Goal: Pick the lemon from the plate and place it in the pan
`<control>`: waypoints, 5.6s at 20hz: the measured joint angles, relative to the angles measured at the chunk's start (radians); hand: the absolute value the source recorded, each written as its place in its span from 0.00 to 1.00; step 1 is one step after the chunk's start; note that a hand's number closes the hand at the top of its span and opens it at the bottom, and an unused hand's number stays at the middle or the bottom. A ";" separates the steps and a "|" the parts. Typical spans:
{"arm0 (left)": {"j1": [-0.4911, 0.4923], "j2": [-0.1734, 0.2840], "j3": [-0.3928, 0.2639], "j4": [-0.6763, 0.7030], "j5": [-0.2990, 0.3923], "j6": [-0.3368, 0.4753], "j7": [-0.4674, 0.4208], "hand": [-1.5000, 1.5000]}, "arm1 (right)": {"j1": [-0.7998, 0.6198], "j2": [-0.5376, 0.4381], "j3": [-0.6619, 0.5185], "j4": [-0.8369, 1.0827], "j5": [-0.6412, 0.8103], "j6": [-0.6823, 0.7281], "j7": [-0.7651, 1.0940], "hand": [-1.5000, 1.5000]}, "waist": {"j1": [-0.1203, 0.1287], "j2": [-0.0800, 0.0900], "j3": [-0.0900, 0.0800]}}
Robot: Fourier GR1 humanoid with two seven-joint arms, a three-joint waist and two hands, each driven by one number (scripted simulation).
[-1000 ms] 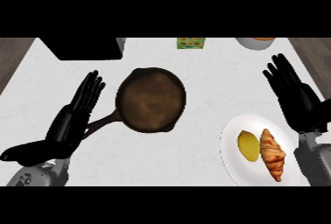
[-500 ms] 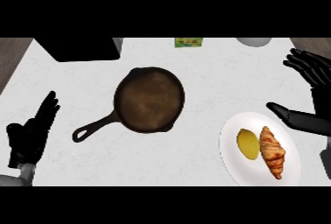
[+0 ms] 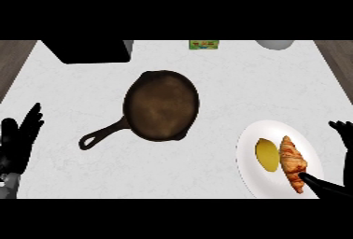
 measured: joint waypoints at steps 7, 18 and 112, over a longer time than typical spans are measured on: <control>-0.037 -0.016 -0.008 0.015 -0.031 0.004 0.043 0.50 | 0.143 -0.143 -0.063 -0.069 0.184 -0.039 -0.011 0.00 | 0.011 -0.002 -0.004; -0.064 -0.022 0.003 0.042 -0.045 -0.013 0.046 0.50 | 0.254 -0.351 0.017 -0.386 0.635 -0.150 0.498 0.00 | 0.025 0.002 -0.009; -0.090 -0.291 0.325 0.038 -0.403 -0.266 0.094 0.50 | -0.172 0.302 0.893 -0.342 1.962 -0.184 1.895 1.00 | 0.050 0.003 -0.005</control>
